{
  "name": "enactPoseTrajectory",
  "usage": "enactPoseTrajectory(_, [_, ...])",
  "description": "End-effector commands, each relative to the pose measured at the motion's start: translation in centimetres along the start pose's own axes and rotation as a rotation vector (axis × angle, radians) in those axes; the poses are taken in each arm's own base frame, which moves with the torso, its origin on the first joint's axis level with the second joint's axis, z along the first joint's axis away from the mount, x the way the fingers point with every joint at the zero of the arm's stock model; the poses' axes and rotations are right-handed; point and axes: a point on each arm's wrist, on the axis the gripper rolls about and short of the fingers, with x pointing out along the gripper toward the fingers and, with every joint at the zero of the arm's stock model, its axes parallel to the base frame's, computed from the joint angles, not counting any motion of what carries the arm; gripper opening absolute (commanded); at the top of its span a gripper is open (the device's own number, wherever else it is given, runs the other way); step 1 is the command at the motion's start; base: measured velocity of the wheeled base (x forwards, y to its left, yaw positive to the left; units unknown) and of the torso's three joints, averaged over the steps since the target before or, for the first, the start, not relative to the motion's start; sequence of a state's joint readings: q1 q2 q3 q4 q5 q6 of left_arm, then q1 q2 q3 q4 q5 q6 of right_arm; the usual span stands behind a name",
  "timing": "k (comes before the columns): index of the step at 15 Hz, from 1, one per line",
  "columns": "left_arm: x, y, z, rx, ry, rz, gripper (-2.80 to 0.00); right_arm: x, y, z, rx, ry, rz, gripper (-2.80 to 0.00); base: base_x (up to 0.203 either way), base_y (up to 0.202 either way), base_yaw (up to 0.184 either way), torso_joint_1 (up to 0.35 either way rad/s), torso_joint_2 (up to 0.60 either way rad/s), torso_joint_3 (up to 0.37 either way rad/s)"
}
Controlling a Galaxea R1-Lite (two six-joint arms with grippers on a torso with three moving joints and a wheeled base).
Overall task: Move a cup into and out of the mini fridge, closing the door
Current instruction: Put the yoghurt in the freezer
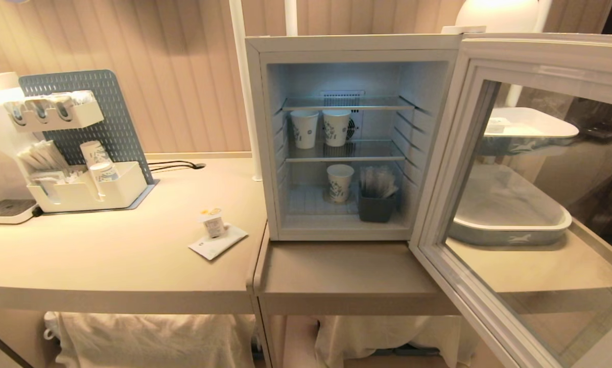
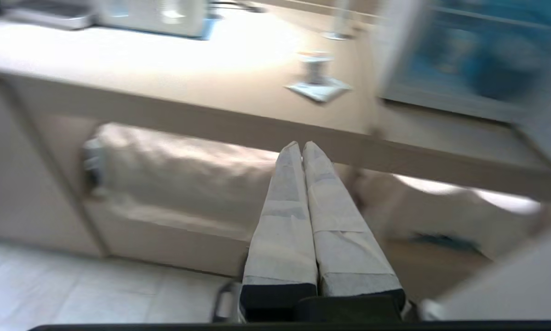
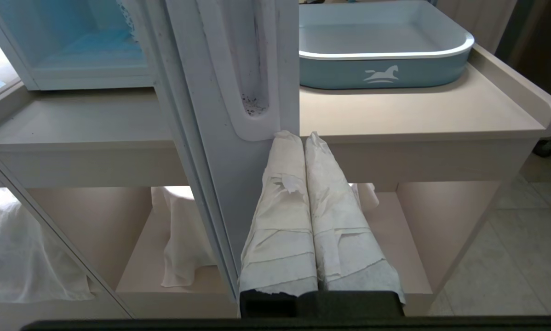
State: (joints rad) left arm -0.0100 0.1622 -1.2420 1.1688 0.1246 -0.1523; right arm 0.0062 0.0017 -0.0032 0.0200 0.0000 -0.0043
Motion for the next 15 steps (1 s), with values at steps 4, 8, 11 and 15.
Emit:
enactPoseTrajectory(4, [6.2, 0.2, -6.0, -0.051, 0.019, 0.127, -2.8, 0.0, 0.0, 0.0, 0.0, 0.001, 0.0, -2.8, 0.0, 0.0, 0.0, 0.0, 0.0, 0.0])
enactPoseTrajectory(8, [15.0, -0.1, -11.3, 0.012, -0.097, 0.058, -2.8, 0.0, 0.0, 0.0, 0.0, 0.001, 0.0, -2.8, 0.0, 0.0, 0.0, 0.0, 0.0, 0.0])
enactPoseTrajectory(11, [16.9, 0.0, -14.7, 0.112, -0.044, -0.049, -2.8, 0.0, 0.0, 0.0, 0.0, 0.001, 0.0, -2.8, 0.0, 0.0, 0.0, 0.0, 0.0, 0.0])
enactPoseTrajectory(15, [16.7, -0.2, -14.2, 0.183, -0.074, -0.103, -2.8, 0.0, 0.0, 0.0, 0.0, 0.001, 0.0, -2.8, 0.0, 0.0, 0.0, 0.0, 0.0, 0.0])
